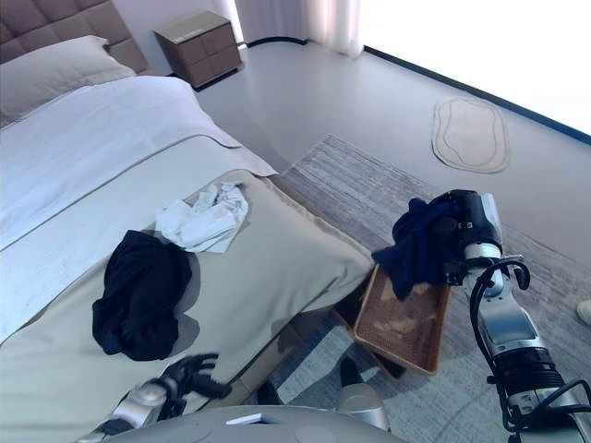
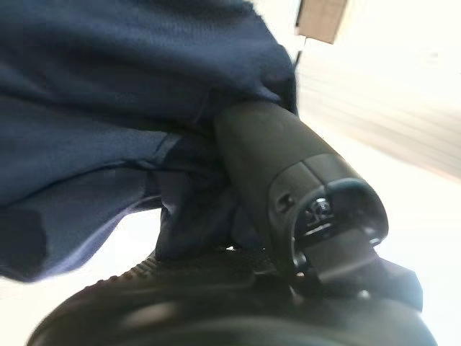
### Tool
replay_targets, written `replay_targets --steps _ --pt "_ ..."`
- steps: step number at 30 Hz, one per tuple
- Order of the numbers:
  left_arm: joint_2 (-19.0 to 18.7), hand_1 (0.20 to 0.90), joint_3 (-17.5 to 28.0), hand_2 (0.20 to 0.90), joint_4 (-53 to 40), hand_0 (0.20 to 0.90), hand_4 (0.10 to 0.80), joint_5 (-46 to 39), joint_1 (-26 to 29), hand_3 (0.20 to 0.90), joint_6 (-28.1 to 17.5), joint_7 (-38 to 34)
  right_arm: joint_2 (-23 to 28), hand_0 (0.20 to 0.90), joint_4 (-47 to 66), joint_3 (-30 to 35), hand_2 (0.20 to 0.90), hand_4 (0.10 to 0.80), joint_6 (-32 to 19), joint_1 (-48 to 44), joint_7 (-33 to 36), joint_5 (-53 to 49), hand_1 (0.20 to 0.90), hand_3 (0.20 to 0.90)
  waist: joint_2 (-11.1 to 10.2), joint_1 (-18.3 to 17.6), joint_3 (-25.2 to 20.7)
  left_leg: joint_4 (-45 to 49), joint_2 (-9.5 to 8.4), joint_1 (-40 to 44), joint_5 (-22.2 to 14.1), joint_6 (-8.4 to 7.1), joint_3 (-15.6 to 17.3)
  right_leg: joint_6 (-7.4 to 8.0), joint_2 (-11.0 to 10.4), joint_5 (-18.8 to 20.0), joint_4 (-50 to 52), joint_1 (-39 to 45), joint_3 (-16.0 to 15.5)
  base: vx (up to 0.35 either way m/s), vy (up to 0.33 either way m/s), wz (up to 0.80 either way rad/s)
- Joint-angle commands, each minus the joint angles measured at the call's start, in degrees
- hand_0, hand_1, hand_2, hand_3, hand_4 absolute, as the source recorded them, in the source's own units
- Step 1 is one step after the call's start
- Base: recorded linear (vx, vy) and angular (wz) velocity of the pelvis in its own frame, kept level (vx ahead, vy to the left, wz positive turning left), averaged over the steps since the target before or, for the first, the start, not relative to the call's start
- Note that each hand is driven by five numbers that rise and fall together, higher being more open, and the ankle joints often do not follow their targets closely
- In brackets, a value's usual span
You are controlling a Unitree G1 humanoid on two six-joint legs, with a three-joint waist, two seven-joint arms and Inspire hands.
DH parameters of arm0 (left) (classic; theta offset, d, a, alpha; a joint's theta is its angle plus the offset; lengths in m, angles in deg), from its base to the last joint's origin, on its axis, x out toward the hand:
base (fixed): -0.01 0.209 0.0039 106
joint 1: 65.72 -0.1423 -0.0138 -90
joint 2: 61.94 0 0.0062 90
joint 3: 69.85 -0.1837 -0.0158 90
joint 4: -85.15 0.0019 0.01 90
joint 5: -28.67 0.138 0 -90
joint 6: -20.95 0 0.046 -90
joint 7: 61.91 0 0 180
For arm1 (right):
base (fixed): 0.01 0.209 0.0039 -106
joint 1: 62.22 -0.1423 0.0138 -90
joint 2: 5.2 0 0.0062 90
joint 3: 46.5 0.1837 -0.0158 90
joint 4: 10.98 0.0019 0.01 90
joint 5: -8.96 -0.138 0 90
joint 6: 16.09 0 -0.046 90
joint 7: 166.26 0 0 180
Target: Pick up the clothes from the bed and place them into the basket
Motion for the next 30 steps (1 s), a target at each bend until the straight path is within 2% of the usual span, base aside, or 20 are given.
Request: replay_targets --steps 1,2,7,8,9,10,13,14,15,21,24,30 --pt "-1.7 0.900 -3.6 0.900 -2.7 0.900 0.800 -1.6 4.1 0.900 -3.3 -0.8 -0.8 0.300 2.2 2.4 0.300 0.100 -2.4 -15.0 4.4 3.8 0.300 0.200 -0.3 2.4 4.8 11.2 -3.41 -3.5 -11.4 2.37 -2.7 -2.33 -1.6 -7.4 12.0 -4.4 -5.6 -0.102 -0.107 -0.14" --pt "-1.2 0.900 -5.3 0.900 -4.4 0.900 0.800 -2.4 5.5 0.900 -3.9 -0.8 -0.4 0.300 -0.8 1.8 0.300 0.100 -0.7 -16.6 5.6 3.8 0.300 0.200 0.6 2.3 6.6 13.2 -3.47 -5.2 -11.6 1.97 -3.0 -2.71 -1.9 -7.6 13.0 -5.6 -5.7 -0.076 -0.094 -0.07" --pt "0.0 0.900 -7.9 0.900 -5.3 0.900 0.800 -5.5 8.6 0.900 -5.0 -2.2 1.9 0.300 -9.1 0.4 0.300 0.100 0.8 -21.5 7.9 3.2 0.300 0.200 3.5 1.9 11.8 20.0 -3.38 -11.6 -12.2 1.00 -3.2 -3.74 -3.1 -8.6 17.5 -11.5 -6.3 -0.109 -0.064 -0.03" --pt "0.0 0.900 -8.3 0.900 -4.8 0.900 0.800 -6.3 9.2 0.900 -5.5 -2.8 2.4 0.300 -11.9 -0.2 0.300 0.100 2.5 -23.4 8.7 3.7 0.300 0.200 4.4 1.7 13.7 22.3 -3.37 -13.9 -12.5 0.84 -3.2 -4.10 -3.3 -9.2 19.7 -14.1 -6.5 -0.152 -0.074 -0.07" --pt "-0.1 0.900 -8.4 0.900 -4.6 0.900 0.800 -6.8 9.5 0.900 -5.3 -3.3 2.6 0.782 -13.4 -0.5 0.782 0.663 4.0 -24.4 9.0 3.6 0.782 0.763 4.8 1.7 14.4 23.3 -3.36 -15.2 -12.5 0.79 -3.2 -4.34 -3.3 -9.4 20.7 -15.5 -6.5 -0.183 -0.090 -0.10" --pt "-0.3 0.900 -8.6 0.900 -4.7 0.900 0.800 -7.9 9.5 0.900 -5.5 -4.0 3.0 0.900 -16.3 -1.0 0.900 0.800 4.3 -25.8 8.8 3.4 0.900 0.900 5.5 1.8 15.8 24.7 -3.45 -17.4 -12.3 0.71 -3.2 -4.77 -3.3 -9.7 22.4 -17.9 -6.6 -0.142 -0.081 -0.05" --pt "-1.2 0.900 -8.3 0.900 -4.1 0.900 0.800 -10.3 9.5 0.900 -6.1 -5.1 4.4 0.900 -23.3 -3.2 0.900 0.800 7.2 -30.0 9.1 6.0 0.900 0.900 7.4 2.2 18.5 27.1 -3.86 -22.1 -10.9 0.42 -3.8 -5.98 -3.0 -10.7 25.9 -23.0 -7.0 -0.138 -0.103 0.02" --pt "-1.6 0.900 -8.1 0.900 -4.0 0.900 0.800 -10.9 9.2 0.900 -6.5 -5.1 5.5 0.900 -26.8 -4.4 0.900 0.800 8.4 -31.4 9.1 6.9 0.900 0.900 8.5 2.6 19.4 27.9 -4.03 -22.8 -11.5 -0.16 -4.6 -6.06 -2.8 -12.7 27.6 -24.0 -6.9 -0.053 -0.081 -0.03" --pt "-2.1 0.900 -7.8 0.900 -4.4 0.900 0.800 -11.5 9.1 0.900 -6.4 -4.9 6.5 0.900 -29.6 -5.6 0.900 0.800 9.6 -33.0 9.0 7.1 0.900 0.900 9.2 2.9 20.3 28.1 -4.39 -24.0 -11.0 -0.20 -5.0 -6.37 -2.8 -13.0 28.7 -25.3 -7.0 -0.052 -0.079 -0.04" --pt "-3.1 0.900 -7.0 0.900 -4.8 0.900 0.800 -12.9 8.3 0.900 -6.5 -3.3 9.3 0.900 -42.2 -8.0 0.900 0.800 15.5 -35.9 9.3 7.8 0.900 0.900 12.0 4.2 21.0 24.0 -5.61 -25.3 -8.9 -0.39 -6.1 -6.71 -3.0 -13.5 29.4 -28.2 -7.3 -0.059 -0.026 0.08" --pt "-3.1 0.900 -7.2 0.900 -5.5 0.900 0.800 -13.1 7.7 0.900 -6.9 -3.1 10.2 0.900 -44.7 -6.7 0.900 0.800 14.9 -34.9 10.3 6.8 0.900 0.900 12.6 4.6 21.0 21.2 -5.76 -25.5 -6.4 -0.26 -6.2 -7.05 -2.9 -11.8 28.0 -28.5 -7.9 -0.095 0.027 0.17" --pt "-2.9 0.900 -7.0 0.900 -6.6 0.900 0.800 -13.6 5.8 0.900 -6.9 -2.8 10.3 0.900 -41.3 -1.8 0.900 0.800 10.7 -30.9 15.3 -1.2 0.900 0.900 12.3 4.6 21.0 16.9 -5.56 -22.3 -5.1 -0.71 -6.7 -6.41 -2.5 -10.8 24.9 -25.6 -8.5 0.012 0.045 0.19"
